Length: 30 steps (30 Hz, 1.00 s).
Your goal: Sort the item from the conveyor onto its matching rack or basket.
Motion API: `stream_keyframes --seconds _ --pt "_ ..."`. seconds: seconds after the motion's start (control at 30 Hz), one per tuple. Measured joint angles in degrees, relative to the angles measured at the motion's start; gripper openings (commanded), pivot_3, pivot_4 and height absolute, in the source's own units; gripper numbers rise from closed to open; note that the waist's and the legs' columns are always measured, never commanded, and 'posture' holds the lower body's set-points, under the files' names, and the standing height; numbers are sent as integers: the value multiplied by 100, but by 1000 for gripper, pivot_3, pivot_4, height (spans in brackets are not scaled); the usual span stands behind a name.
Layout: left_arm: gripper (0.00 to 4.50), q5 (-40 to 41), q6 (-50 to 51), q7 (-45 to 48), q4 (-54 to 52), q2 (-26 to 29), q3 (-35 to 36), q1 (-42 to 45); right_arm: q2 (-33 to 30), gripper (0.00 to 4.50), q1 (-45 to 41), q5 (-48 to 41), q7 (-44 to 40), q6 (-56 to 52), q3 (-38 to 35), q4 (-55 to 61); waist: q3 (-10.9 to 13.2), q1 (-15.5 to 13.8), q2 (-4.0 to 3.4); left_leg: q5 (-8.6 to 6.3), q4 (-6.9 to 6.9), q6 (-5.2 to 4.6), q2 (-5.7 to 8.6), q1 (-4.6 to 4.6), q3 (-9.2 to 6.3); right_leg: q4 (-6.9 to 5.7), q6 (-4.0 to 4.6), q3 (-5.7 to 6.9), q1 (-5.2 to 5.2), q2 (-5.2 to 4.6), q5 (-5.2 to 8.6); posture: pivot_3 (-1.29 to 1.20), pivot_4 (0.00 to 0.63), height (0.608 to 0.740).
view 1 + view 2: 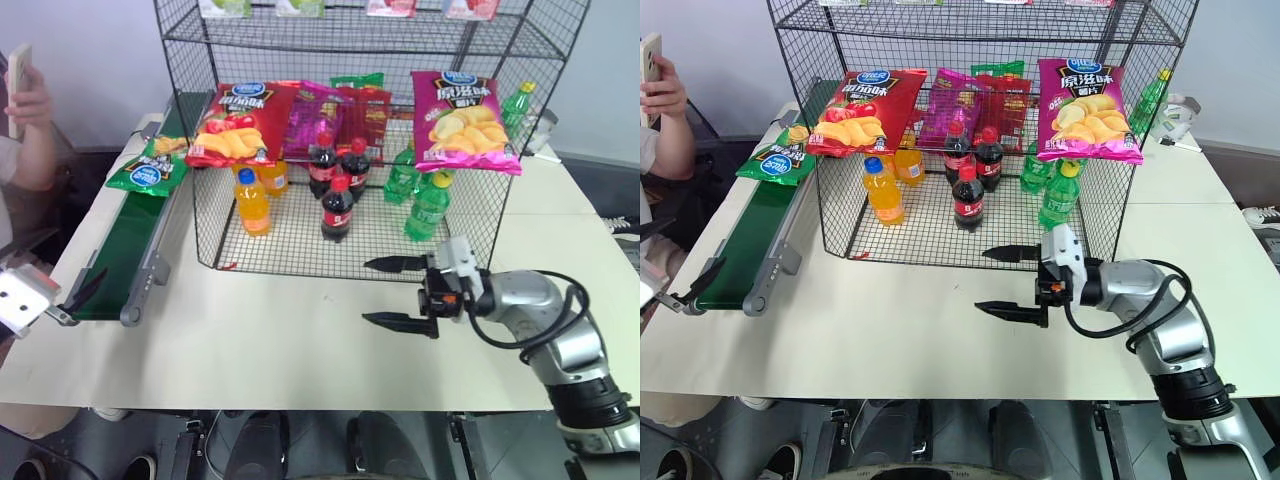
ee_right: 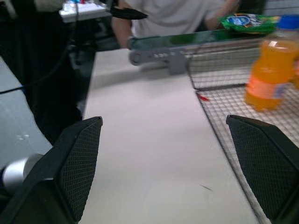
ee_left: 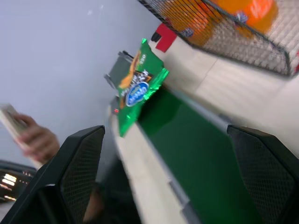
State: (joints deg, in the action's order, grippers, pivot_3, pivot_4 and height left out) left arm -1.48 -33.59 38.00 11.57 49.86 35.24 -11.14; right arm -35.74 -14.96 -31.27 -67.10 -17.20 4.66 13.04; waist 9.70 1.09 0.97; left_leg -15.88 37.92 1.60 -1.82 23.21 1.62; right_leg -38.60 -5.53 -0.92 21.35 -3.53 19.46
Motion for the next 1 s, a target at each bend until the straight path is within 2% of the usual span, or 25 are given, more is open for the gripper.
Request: stream_keyframes --seconds 0.13,0.33,1.0 --pt "4500 -673 -391 -541 289 190 -12 -58 115 4415 -142 151 81 75 71 -54 0 0 1 0 0 0 0 2 0 0 0 2 1 0 0 0 150 739" --pt "4500 -1150 -476 -1123 529 302 -67 -129 172 4415 -232 181 132 86 70 -103 -1 1 1 -1 0 -1 0 6 0 0 0 3 4 0 0 0 150 739" --pt "4500 -1288 -454 -1488 1013 641 -730 -44 162 4415 -182 402 147 191 70 -106 -1 6 2 -1 0 -1 0 6 1 -3 -1 5 5 1 0 0 150 739"
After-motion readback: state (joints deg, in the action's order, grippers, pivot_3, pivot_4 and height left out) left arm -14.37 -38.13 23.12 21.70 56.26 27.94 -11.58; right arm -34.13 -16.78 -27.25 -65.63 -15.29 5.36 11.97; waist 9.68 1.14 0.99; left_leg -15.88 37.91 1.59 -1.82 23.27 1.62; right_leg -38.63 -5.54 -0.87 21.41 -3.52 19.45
